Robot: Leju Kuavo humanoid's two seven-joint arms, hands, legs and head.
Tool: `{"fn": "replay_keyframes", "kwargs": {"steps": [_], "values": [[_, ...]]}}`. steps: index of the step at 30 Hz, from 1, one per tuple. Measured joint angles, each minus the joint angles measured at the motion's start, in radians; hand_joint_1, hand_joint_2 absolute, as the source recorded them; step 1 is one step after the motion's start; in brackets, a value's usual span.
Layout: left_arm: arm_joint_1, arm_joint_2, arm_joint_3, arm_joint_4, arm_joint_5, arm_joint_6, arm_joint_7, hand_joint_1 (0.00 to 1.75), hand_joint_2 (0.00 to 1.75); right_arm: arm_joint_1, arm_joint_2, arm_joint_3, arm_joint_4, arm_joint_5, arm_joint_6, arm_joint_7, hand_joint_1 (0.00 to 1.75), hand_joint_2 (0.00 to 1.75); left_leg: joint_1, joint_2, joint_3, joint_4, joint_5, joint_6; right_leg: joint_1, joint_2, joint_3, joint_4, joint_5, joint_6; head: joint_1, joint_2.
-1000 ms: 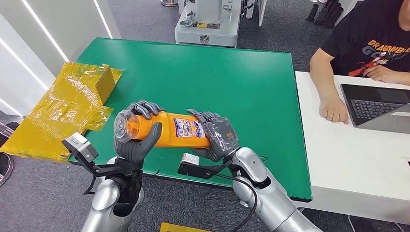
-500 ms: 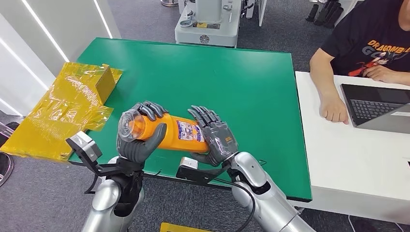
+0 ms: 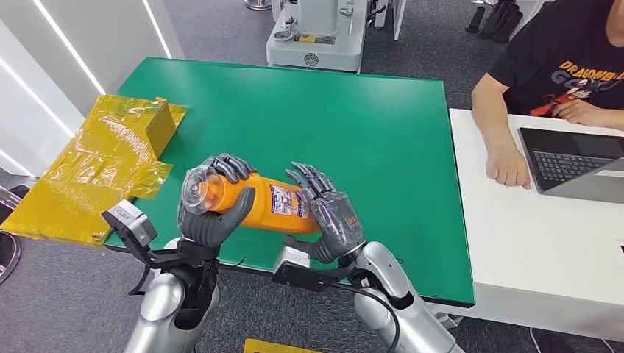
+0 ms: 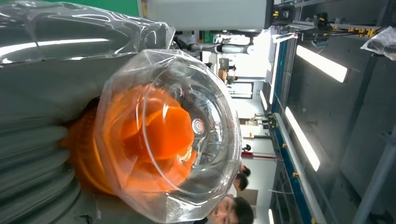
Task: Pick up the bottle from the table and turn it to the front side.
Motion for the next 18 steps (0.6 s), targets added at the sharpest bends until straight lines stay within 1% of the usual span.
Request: {"fn": "replay_keyframes", "kwargs": {"steps": [3, 5, 9, 10, 15, 18], "values": [[-0.01, 0.005, 0.004, 0.0, -0.026, 0.022, -0.015, 1.75, 1.75, 0.053, -0.004, -0.024, -0.07, -0.103, 0.003, -0.025, 0.0, 1.75, 0.0, 0.0, 0.0, 0.0, 0.0, 0.0, 0.0, 0.0, 0.0, 0.0, 0.0, 0.0, 0.0, 0.0], [-0.024, 0.011, 0.007, 0.001, -0.064, 0.059, -0.033, 1.75, 1.75, 0.09, -0.007, -0.04, -0.12, -0.155, 0.002, -0.032, 0.0, 1.75, 0.0, 0.0, 0.0, 0.0, 0.0, 0.0, 0.0, 0.0, 0.0, 0.0, 0.0, 0.0, 0.0, 0.0], [-0.073, 0.026, 0.014, 0.026, -0.21, 0.217, -0.068, 1.75, 1.75, 0.148, -0.017, -0.066, -0.213, -0.208, 0.012, -0.028, 0.0, 1.75, 0.0, 0.0, 0.0, 0.0, 0.0, 0.0, 0.0, 0.0, 0.0, 0.0, 0.0, 0.0, 0.0, 0.0], [-0.087, 0.031, 0.018, 0.041, -0.236, 0.243, -0.073, 1.75, 1.75, 0.158, -0.019, -0.07, -0.23, -0.211, 0.017, -0.023, 0.0, 1.75, 0.0, 0.0, 0.0, 0.0, 0.0, 0.0, 0.0, 0.0, 0.0, 0.0, 0.0, 0.0, 0.0, 0.0], [-0.156, 0.06, 0.035, 0.126, -0.323, 0.276, -0.104, 1.75, 1.75, 0.186, -0.026, -0.083, -0.27, -0.207, 0.031, -0.013, 0.0, 1.75, 0.0, 0.001, 0.0, 0.0, 0.0, 0.0, 0.0, 0.0, 0.0, 0.001, 0.0, 0.0, 0.0, 0.0], [-0.194, 0.095, 0.041, 0.164, -0.422, 0.279, -0.091, 1.75, 1.75, 0.197, -0.029, -0.088, -0.277, -0.21, 0.033, -0.017, 0.0, 1.75, 0.0, 0.001, 0.0, 0.0, 0.0, 0.0, 0.0, 0.001, 0.0, 0.001, 0.0, 0.0, 0.0, 0.0]]}}
